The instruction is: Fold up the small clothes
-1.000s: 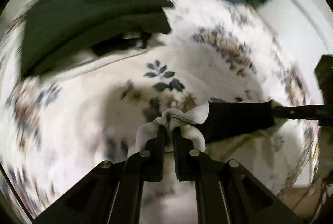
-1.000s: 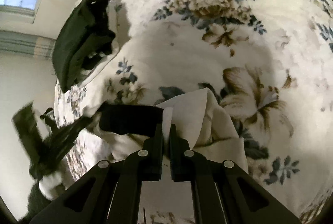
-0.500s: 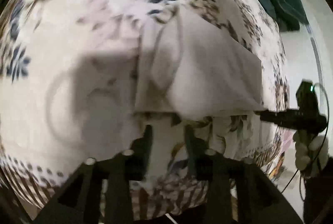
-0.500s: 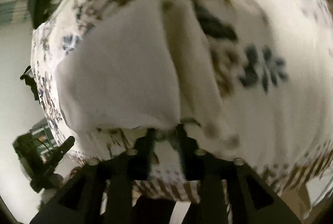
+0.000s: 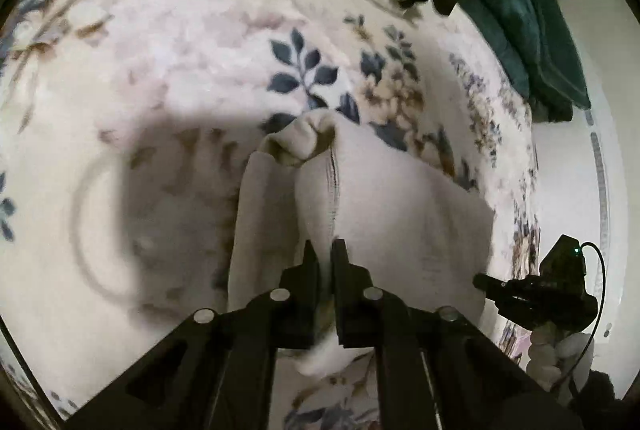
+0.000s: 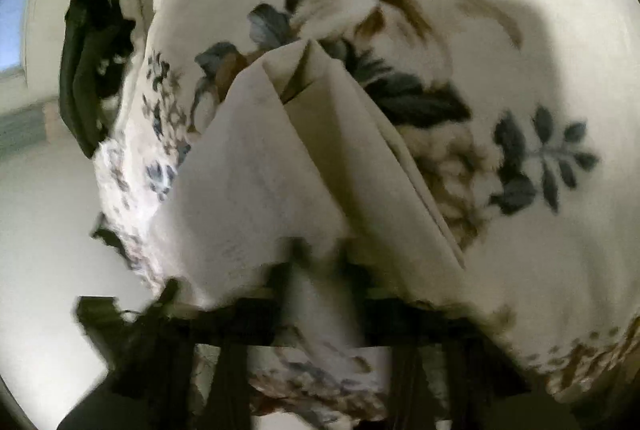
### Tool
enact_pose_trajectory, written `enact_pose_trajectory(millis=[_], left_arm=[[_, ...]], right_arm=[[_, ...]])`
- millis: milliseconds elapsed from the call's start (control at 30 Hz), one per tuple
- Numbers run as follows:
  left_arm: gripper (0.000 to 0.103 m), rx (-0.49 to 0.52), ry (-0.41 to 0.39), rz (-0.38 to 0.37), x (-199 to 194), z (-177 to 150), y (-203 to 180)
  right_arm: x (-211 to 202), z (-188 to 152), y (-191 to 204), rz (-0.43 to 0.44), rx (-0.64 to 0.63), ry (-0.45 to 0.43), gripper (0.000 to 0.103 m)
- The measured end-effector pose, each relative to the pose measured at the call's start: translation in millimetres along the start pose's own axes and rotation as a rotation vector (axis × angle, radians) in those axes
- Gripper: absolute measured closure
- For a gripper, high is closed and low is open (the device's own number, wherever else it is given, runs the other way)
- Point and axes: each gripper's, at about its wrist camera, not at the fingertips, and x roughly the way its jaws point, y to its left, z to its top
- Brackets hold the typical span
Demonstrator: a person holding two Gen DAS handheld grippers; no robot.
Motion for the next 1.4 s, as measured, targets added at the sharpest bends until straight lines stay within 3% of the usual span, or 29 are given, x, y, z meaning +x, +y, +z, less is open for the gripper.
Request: enact_pose_trajectory(millis=[100,167,300,367,433,500,633,700,733,767,800,967,1067,1133,1167,1200,1233,1367,1400], left_arm=[[0.098,-0.021,-0.031,0.000,-20.8,-15.3,7.1],[0.098,-0.009,0.016,0.003,-21.2,-29.2,10.7],[0.087,-0.021,0.135,0.040,-7.9,-35.1,16.4],[0.082,-0.036,0.110,0.039,-14.5,-23.3,17.4],[0.073,-0.057,0.070,0.014,-18.8,-6.4,17.5],[0.049,-0.080,0.043,-0.007,-14.1,11.0,17.6],[0.048,-0.084,0.090,-0.063,25.8,45.3,9.4],[0.058,-0.063,0.135,-0.023,47.5,54.2,5.1],[0.068,-0.038,0.147,0.006,54.5,58.1,2.9],[0.086,-0.019,0.150,0.014,56.4,59.4,1.7],[0.090,0.002,0.151,0.010,57.9,62.0,0.6],[0.092,0.009,0.169,0.008,68.8,76.1,6.4],[0.088,-0.010,0.197,-0.023,64.8,74.3,4.1],[0.081,-0.017,0.201,-0.052,52.3,68.5,3.9],[0.070,-0.018,0.199,-0.058,45.4,64.1,3.5],[0.062,-0.020,0.197,-0.061,37.7,56.8,4.3],[0.060,-0.029,0.198,-0.057,29.5,44.9,6.3],[0.062,0.007,0.206,0.000,23.1,14.5,4.0],[0.075,0.016,0.183,0.022,21.6,7.8,3.5]], right_arm=[[-17.1,-4.9,11.8,0.008,-0.049,-0.046,0.096],[-23.9,-6.9,13.4,-0.003,-0.059,-0.054,0.096],[-17.1,-7.1,9.0,-0.179,-0.124,0.023,0.094],[-18.1,-2.5,3.6,-0.142,-0.087,0.061,0.084],[-28.1,4.4,-1.0,-0.089,-0.047,0.042,0.053],[-41.1,18.2,-1.7,-0.006,-0.002,-0.042,0.050],[-32.0,50.0,-2.0,0.088,0.062,-0.091,0.050],[-12.6,67.8,0.1,0.088,0.086,-0.048,0.050],[-3.9,72.1,1.5,0.080,0.096,-0.029,0.053],[0.9,74.4,3.8,0.075,0.100,-0.022,0.064],[3.7,75.8,9.1,0.076,0.088,-0.023,0.093],[-4.6,76.9,23.8,-0.025,0.007,-0.106,0.097],[1.6,74.7,24.9,-0.081,-0.018,-0.071,0.096],[2.6,69.5,29.9,-0.077,-0.049,-0.035,0.077],[0.5,64.6,29.6,-0.072,-0.060,-0.009,0.069],[-0.3,60.3,28.0,-0.063,-0.061,0.002,0.053],[-0.5,55.0,25.3,-0.052,-0.054,0.011,0.049],[6.9,32.5,0.9,-0.038,-0.014,0.071,0.049],[10.9,26.1,-6.0,-0.031,-0.006,0.086,0.049]])
